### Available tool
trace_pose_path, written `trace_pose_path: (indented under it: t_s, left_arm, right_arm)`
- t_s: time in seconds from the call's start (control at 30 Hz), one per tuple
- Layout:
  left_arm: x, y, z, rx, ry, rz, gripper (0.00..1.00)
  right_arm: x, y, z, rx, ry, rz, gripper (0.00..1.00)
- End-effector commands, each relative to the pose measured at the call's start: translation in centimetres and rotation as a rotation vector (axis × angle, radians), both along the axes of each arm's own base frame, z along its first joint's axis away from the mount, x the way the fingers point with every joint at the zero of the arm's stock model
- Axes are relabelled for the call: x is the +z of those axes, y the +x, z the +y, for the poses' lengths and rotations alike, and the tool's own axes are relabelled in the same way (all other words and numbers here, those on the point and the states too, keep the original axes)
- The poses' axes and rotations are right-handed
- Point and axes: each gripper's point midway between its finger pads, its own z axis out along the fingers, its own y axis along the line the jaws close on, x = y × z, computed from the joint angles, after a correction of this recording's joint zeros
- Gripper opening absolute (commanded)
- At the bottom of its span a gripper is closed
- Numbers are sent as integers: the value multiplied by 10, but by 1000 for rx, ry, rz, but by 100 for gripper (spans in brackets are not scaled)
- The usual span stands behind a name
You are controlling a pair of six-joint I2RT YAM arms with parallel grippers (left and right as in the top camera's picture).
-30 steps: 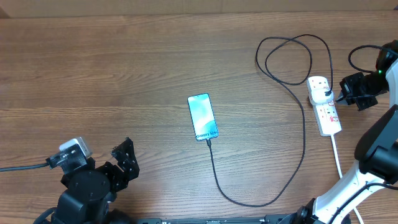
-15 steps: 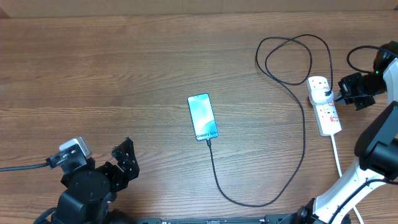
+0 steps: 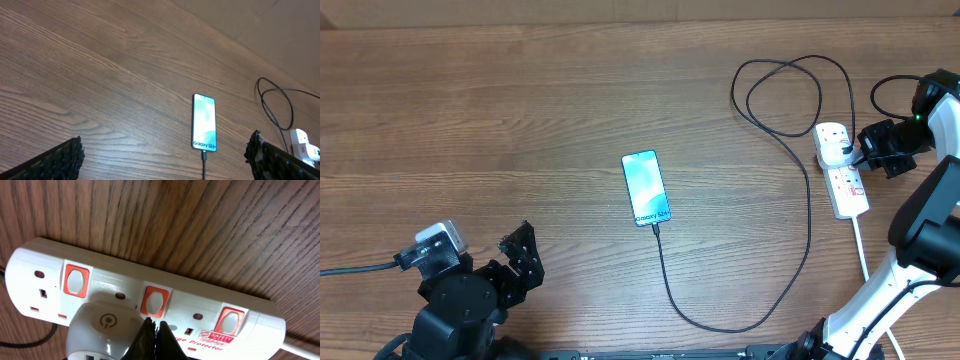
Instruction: Plug charger to phone and switch on socket
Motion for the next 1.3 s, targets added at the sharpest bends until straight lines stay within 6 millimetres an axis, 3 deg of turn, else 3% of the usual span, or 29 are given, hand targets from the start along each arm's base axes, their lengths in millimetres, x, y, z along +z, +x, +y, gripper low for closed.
trace_pose_path:
  t_s: [0.0, 0.87, 1.1, 1.27]
  left_arm:
    - [-1, -1, -1, 1, -14, -1, 100]
    - [-1, -1, -1, 1, -15, 0, 99]
    - [-1, -1, -1, 1, -14, -1, 99]
    - [-1, -1, -1, 1, -15, 0, 100]
  right_arm:
    - [-2, 6, 8, 10, 5, -6, 4]
    - [-10, 12, 15, 36, 1, -15, 4]
    - [-37, 11, 36, 79, 39, 52, 4]
    - [-40, 11, 53, 126, 39, 75, 4]
